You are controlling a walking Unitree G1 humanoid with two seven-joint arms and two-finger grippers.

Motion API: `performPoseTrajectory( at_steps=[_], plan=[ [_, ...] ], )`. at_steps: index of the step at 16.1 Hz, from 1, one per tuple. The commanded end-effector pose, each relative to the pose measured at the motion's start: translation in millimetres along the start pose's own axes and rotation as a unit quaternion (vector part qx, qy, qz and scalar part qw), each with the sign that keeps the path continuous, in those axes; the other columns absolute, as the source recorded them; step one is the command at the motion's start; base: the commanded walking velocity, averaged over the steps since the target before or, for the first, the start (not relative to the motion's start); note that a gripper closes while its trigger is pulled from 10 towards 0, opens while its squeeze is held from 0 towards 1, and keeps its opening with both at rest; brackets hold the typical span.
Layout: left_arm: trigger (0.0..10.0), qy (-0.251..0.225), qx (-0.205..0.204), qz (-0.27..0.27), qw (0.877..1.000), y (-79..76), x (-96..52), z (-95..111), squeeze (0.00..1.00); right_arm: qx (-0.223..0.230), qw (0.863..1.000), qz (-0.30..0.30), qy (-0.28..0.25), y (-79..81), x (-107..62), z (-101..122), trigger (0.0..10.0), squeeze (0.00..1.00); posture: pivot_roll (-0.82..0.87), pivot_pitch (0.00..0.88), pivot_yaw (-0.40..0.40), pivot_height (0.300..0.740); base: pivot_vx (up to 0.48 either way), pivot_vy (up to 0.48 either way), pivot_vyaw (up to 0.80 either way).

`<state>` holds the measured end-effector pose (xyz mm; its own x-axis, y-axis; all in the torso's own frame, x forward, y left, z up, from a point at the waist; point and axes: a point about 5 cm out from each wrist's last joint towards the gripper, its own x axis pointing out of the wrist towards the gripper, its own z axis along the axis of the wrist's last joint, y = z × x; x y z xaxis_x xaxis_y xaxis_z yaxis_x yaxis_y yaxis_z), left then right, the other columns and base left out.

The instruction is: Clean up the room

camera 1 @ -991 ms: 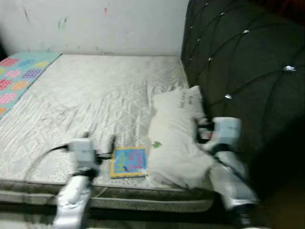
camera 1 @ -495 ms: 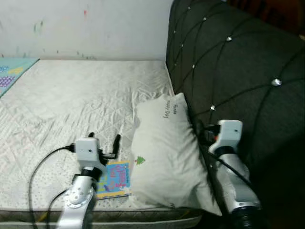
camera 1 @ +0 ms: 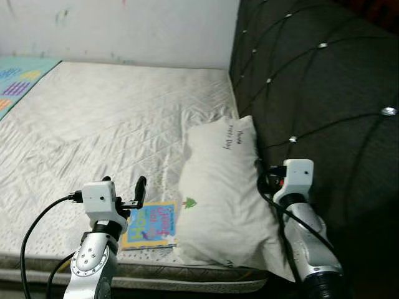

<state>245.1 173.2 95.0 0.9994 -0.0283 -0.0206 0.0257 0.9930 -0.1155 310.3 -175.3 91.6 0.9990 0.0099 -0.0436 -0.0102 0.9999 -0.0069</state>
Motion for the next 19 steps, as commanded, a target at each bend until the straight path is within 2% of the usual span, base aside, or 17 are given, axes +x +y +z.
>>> performPoseTrajectory(
  at_steps=[1,9,18,19],
  plan=[
    [10.0,-0.006,0.004,0.002,1.000,2.9,0.7,5.8,0.00,0.003,1.000,0.008,-0.013,3.6,3.8,9.3,10.0,0.00,0.04,0.067,-0.039,0.740,0.000,0.386,0.00],
    [10.0,-0.005,0.001,-0.001,1.000,2.0,1.0,8.6,0.00,-0.004,1.000,0.012,-0.009,1.6,2.5,7.9,10.0,0.00,0.03,0.066,-0.039,0.740,0.000,0.420,0.00],
    [10.0,-0.001,-0.008,-0.002,1.000,0.9,0.4,8.1,0.00,-0.004,1.000,0.015,-0.006,0.0,2.7,9.9,10.0,0.00,0.02,0.080,-0.046,0.740,0.000,0.000,0.00],
    [10.0,0.000,-0.008,-0.002,1.000,0.9,0.3,8.1,0.00,-0.002,1.000,0.014,-0.005,-0.1,2.7,10.0,10.0,0.00,0.02,0.080,-0.046,0.740,0.000,0.000,-0.80]
  ],
)
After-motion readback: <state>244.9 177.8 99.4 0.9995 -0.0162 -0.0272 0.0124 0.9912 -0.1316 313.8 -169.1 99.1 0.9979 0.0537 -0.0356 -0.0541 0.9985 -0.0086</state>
